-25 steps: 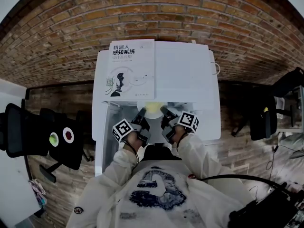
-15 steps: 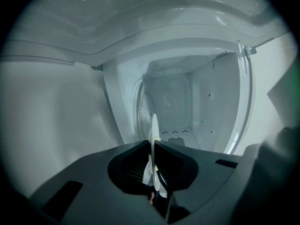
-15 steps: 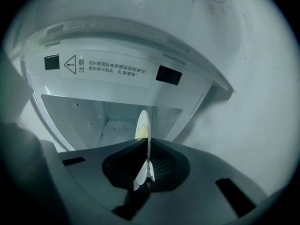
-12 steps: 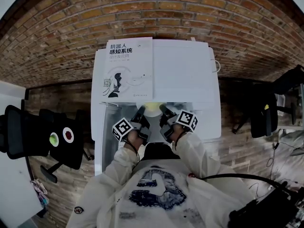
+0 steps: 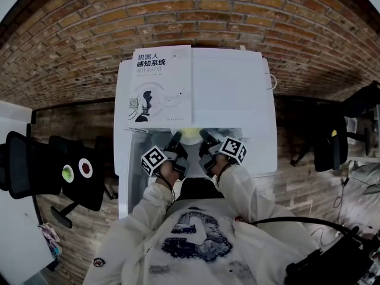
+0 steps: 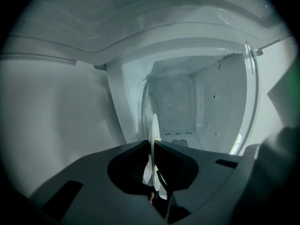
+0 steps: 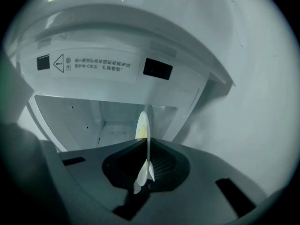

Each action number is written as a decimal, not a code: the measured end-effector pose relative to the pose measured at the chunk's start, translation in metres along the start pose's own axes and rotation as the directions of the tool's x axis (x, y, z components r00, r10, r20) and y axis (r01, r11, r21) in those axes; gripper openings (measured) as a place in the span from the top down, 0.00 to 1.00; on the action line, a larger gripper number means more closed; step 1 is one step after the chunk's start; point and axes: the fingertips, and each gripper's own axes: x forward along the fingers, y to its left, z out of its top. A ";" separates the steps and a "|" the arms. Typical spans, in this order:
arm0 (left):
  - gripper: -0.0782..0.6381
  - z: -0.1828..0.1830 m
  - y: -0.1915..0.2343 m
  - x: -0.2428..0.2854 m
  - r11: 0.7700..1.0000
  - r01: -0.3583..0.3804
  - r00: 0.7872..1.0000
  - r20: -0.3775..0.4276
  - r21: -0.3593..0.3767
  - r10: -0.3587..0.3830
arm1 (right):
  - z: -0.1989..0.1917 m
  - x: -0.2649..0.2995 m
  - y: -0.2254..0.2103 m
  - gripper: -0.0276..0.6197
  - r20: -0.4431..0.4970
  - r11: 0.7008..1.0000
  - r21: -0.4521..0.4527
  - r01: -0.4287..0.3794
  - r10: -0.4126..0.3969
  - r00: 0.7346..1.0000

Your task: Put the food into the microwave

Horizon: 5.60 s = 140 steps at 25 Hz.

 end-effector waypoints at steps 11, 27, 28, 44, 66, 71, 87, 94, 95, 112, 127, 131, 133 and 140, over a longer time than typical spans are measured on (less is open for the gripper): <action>0.81 -0.010 -0.005 0.000 0.998 0.014 0.998 -0.054 0.059 -0.011 | 0.003 0.004 -0.001 0.92 0.023 1.000 0.015 0.005 -0.005 1.000; 0.81 -0.054 -0.005 -0.007 0.999 0.030 0.990 -0.137 0.019 -0.027 | 0.002 0.006 -0.001 0.92 0.016 1.000 0.026 -0.012 0.011 1.000; 0.81 -0.055 -0.005 -0.006 0.999 0.029 0.990 -0.136 0.015 -0.027 | 0.002 0.006 -0.001 0.92 0.016 0.999 0.029 -0.014 0.013 1.000; 0.85 -0.054 -0.007 -0.005 0.999 0.044 0.993 -0.112 0.001 -0.043 | -0.004 0.000 -0.002 0.89 -0.017 0.999 0.017 -0.027 0.027 0.999; 0.85 -0.036 -0.006 0.016 0.999 0.035 0.997 -0.073 0.008 -0.034 | -0.007 -0.012 0.003 0.89 -0.030 0.997 0.047 -0.068 0.070 0.997; 0.85 -0.029 -0.005 0.023 1.000 0.027 0.997 -0.069 0.007 -0.027 | -0.006 -0.009 0.004 0.89 -0.035 0.996 0.049 -0.068 0.070 0.997; 0.85 -0.030 -0.007 0.031 1.000 0.022 0.997 -0.077 0.004 -0.021 | -0.004 -0.009 0.002 0.89 -0.029 0.997 0.051 -0.059 0.060 0.998; 0.84 -0.032 -0.007 0.030 1.000 0.022 0.996 -0.083 0.016 -0.020 | -0.003 -0.011 0.001 0.89 -0.026 0.997 0.048 -0.058 0.059 0.998; 0.83 -0.032 -0.007 0.030 1.000 0.025 0.996 -0.085 0.016 -0.024 | -0.003 -0.011 0.001 0.89 -0.026 0.997 0.048 -0.057 0.058 0.998; 0.80 -0.042 -0.019 0.012 0.993 0.038 0.993 -0.113 0.115 -0.025 | -0.009 -0.027 0.010 0.89 -0.037 0.997 -0.027 -0.068 0.067 0.997; 0.84 -0.052 -0.059 -0.019 0.909 0.069 0.990 -0.143 0.410 -0.010 | -0.017 -0.060 0.037 0.89 -0.054 0.973 -0.213 -0.092 0.082 0.995; 0.85 -0.057 -0.071 -0.028 0.878 0.080 0.989 -0.149 0.472 -0.010 | -0.017 -0.070 0.047 0.90 -0.059 0.958 -0.274 -0.090 0.077 0.995; 0.86 -0.056 -0.079 -0.034 0.842 0.079 0.990 -0.143 0.534 -0.003 | -0.017 -0.076 0.053 0.90 -0.067 0.948 -0.304 -0.096 0.079 0.995; 0.88 -0.059 -0.125 -0.056 0.629 0.096 0.992 -0.124 0.771 0.001 | -0.016 -0.104 0.091 0.92 -0.048 0.812 -0.577 -0.092 0.079 0.996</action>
